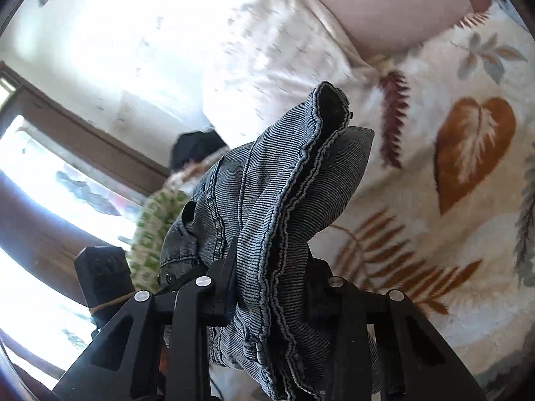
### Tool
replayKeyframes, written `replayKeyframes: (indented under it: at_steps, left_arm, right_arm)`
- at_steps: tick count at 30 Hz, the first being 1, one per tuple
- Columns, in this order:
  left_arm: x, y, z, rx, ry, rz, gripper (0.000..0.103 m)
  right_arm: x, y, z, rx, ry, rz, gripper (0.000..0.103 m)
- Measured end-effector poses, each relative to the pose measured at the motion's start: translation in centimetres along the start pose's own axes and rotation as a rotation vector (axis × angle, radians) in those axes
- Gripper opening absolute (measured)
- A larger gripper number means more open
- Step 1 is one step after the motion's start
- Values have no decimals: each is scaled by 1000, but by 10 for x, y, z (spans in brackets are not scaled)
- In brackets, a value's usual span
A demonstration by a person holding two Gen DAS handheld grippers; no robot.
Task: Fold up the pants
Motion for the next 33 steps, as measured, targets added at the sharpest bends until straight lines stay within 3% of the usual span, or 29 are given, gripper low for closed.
replayKeyframes:
  at_steps: [9,15,20,28,30,33]
  left_arm:
    - [-53,19,2,37,66,104,46]
    - [-41,40,-17,5,98,135,45]
    - [0,37,-47,-27,131,95,46]
    - [72,9,-95,-49,212,-14,46]
    - [79,6,-97,-32,228,-11,48]
    - [82,2,-98,33,300,-2,62]
  right_arm:
    - [-3,5,-54,-70,93,44,29]
    - [20,21,-58,-83,99,46,29]
    - [54,32,-31,-54,65,8,29]
    - [116,12,44,22,-49,-98,29]
    - [126,6,60,35,-75,-112,29]
    - [128,2,74,73,-68,-115,34]
Point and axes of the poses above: each gripper's, at about its wrist camera, not at the fingertips, and x roughly the way its jaws point, z to its right, y to its top, the point moved 10 cm from there along x, roughly the way its jaws point, and after that the axes turned 5 degrees about -x, right-handed, at the moved point
